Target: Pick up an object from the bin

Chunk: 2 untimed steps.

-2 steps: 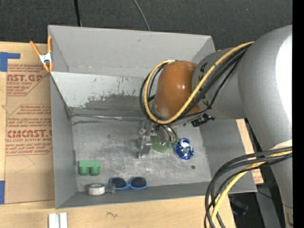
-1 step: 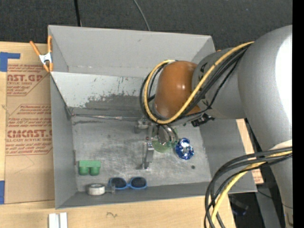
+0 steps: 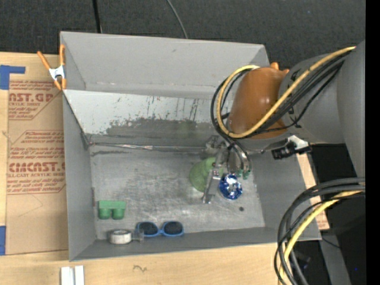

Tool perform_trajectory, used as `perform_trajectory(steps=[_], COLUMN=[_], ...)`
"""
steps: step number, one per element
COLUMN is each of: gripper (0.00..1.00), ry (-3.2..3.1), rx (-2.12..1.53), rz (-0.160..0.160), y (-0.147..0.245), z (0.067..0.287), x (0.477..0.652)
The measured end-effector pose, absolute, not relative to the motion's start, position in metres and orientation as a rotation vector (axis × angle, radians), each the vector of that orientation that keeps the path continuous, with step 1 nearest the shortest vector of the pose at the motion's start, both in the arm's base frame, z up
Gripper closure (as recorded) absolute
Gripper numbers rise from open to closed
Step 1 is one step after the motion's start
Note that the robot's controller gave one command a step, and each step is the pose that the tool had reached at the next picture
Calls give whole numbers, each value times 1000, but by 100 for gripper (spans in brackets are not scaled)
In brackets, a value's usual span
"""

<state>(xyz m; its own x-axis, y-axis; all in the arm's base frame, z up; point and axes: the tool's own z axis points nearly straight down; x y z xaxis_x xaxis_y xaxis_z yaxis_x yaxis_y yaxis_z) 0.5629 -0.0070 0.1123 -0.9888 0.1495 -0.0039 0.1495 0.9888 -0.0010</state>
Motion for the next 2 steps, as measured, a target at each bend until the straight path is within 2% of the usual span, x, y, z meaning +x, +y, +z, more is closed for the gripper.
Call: perform_trajectory(steps=[1,2], gripper=[0,100], ry=[3117,3113], rx=[385,380], rz=[11,9], y=[-31,-31], z=[75,77], x=[584,585])
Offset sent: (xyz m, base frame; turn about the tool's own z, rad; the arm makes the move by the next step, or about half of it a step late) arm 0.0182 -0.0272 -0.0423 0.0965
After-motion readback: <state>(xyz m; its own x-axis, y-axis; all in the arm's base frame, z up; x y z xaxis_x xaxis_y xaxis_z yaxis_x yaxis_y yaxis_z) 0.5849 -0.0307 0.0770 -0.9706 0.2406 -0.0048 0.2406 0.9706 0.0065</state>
